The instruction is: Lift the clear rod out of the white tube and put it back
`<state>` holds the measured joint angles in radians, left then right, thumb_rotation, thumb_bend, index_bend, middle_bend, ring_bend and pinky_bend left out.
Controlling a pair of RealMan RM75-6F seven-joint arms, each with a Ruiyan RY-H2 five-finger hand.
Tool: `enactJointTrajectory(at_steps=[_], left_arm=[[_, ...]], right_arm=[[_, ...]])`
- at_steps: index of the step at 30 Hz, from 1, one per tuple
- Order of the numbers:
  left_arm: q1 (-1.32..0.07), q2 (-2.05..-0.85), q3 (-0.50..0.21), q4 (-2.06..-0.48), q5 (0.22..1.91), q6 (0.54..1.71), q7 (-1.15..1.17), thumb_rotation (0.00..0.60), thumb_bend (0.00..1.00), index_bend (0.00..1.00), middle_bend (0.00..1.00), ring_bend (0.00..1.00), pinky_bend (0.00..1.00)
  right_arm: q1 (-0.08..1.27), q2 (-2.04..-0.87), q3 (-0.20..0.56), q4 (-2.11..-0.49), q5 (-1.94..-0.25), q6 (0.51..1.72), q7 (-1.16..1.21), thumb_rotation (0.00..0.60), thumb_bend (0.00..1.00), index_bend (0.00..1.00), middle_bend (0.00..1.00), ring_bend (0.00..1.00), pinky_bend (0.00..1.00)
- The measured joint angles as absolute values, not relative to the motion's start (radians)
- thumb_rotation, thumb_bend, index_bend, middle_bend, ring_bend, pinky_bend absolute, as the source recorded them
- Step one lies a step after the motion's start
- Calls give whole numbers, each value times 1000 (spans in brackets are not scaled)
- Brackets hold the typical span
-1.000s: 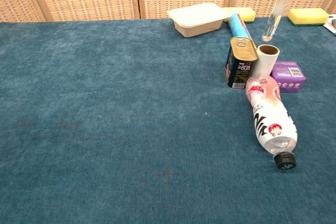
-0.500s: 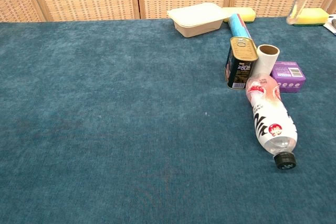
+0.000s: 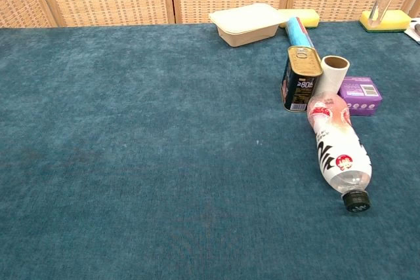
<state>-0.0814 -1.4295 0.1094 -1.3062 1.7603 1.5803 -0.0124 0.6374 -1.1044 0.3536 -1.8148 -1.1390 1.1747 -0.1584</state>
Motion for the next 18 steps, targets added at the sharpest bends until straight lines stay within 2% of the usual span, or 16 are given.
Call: enactJointTrajectory(at_steps=[7, 15, 18], left_arm=[[-81, -1428, 112, -1306, 1764, 1584, -14, 600, 162, 104, 98, 30, 214], [-78, -1427, 107, -1310, 1762, 1595, -22, 600, 163, 104, 97, 32, 215], [-77, -1425, 112, -1315, 1769, 1596, -14, 600, 163, 104, 98, 32, 215]], right_arm=[[611, -1072, 293, -1857, -1238, 1150, -82, 600, 307, 820, 939, 922, 814], [604, -1071, 306, -1788, -1151, 1153, -40, 600, 308, 820, 943, 920, 817], [599, -1064, 298, -1807, -1187, 1149, -26, 600, 307, 821, 946, 923, 833]])
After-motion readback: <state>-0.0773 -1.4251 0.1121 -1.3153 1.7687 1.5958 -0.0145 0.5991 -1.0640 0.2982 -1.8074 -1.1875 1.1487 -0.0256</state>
